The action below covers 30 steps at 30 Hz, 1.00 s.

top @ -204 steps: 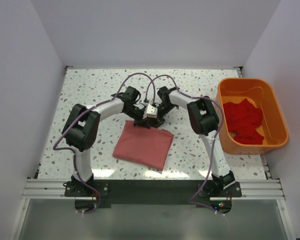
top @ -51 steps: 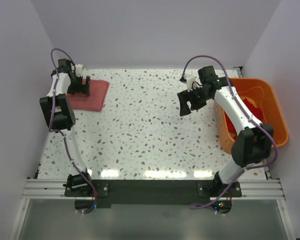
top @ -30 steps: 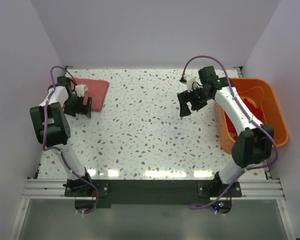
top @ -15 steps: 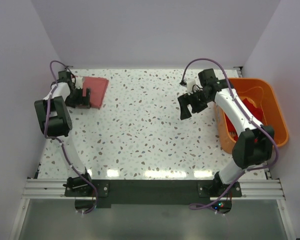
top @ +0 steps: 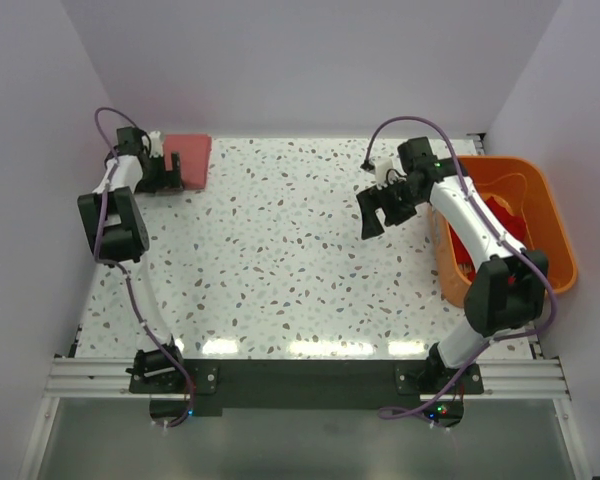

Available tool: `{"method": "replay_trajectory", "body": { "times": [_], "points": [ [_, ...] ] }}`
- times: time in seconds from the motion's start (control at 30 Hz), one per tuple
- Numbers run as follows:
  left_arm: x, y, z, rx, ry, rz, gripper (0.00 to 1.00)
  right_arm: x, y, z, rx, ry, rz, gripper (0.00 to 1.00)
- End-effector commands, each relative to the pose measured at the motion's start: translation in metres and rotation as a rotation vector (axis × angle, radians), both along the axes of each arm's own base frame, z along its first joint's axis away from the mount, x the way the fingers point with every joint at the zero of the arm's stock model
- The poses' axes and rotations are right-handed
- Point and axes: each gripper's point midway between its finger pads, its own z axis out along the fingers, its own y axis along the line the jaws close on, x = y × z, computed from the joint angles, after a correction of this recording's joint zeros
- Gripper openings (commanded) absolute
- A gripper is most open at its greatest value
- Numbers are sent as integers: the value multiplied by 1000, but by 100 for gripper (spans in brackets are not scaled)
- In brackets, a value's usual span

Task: Fold and stack the t-shirts
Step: Neatly place the folded tshirt to the corner, then reset both grippers

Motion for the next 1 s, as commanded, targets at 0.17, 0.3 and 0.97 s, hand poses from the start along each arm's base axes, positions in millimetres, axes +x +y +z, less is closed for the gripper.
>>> {"method": "replay_trajectory", "body": {
  "times": [0.17, 0.3, 0.97],
  "points": [
    [-2, 0, -52, 21, 109, -87, 100, 16, 3, 8, 10, -30, -11, 86],
    [0, 6, -53, 54, 112, -97, 100, 20, 4, 8, 15, -24, -11, 86],
    [-74, -94, 211, 101, -303, -318, 100, 84, -47, 76, 94, -283, -281, 99]
  ]
}}
